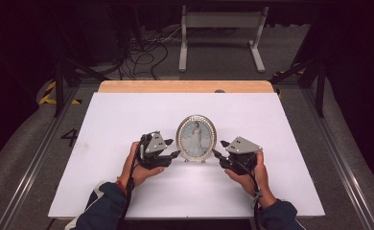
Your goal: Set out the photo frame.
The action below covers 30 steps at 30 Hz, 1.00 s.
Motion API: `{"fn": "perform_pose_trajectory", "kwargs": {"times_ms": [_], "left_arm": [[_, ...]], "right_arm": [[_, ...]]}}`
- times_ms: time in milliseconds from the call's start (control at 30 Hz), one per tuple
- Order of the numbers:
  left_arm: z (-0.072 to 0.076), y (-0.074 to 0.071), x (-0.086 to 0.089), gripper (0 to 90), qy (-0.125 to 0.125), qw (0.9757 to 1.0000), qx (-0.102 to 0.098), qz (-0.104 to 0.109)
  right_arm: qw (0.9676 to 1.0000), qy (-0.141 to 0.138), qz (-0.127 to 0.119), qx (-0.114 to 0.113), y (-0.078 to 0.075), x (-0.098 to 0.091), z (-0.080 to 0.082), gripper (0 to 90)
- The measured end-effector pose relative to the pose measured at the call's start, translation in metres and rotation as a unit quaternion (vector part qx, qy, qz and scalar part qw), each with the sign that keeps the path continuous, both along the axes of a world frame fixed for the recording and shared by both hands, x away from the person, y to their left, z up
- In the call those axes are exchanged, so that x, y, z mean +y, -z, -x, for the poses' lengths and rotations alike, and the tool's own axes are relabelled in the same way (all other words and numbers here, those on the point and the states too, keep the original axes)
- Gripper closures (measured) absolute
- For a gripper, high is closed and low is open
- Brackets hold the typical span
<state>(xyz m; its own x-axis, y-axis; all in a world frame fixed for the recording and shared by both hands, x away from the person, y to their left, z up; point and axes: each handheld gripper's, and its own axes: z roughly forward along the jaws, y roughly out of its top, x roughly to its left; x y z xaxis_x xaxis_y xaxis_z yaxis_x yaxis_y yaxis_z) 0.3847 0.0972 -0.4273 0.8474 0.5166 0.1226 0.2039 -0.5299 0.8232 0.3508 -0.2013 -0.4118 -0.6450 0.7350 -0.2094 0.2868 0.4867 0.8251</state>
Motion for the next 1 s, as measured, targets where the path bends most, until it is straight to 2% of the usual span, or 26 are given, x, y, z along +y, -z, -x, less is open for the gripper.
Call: {"fn": "perform_pose_trajectory", "kwargs": {"times_ms": [133,333,533,667,800,1000], "left_arm": [[0.004,-0.002,0.001,45.4,0.004,0.9998,-0.01,-0.017],[0.007,-0.003,0.008,37.3,-0.006,0.999,-0.013,-0.041],[0.007,-0.004,0.017,31.3,-0.015,0.9988,-0.01,-0.045],[0.011,-0.003,0.022,24.9,-0.02,0.9983,-0.017,-0.052],[0.013,-0.002,0.026,21.7,-0.015,0.9985,-0.018,-0.049],[0.019,0.0,0.035,17.8,-0.015,0.9981,-0.019,-0.056]], "right_arm": [[0.9999,-0.003,0.012,-0.003,-0.002,-0.003,0.003,53.2],[0.9998,0.005,0.017,-0.001,-0.003,-0.011,0.005,47.0],[0.9997,0.009,0.023,0.001,-0.004,-0.018,0.005,39.8],[0.9994,0.016,0.029,0.003,-0.003,-0.021,0.007,34.4],[0.9992,0.019,0.036,0.002,-0.002,-0.021,0.008,33.4],[0.9986,0.018,0.05,0.001,0.0,-0.025,0.012,31.7]]}}
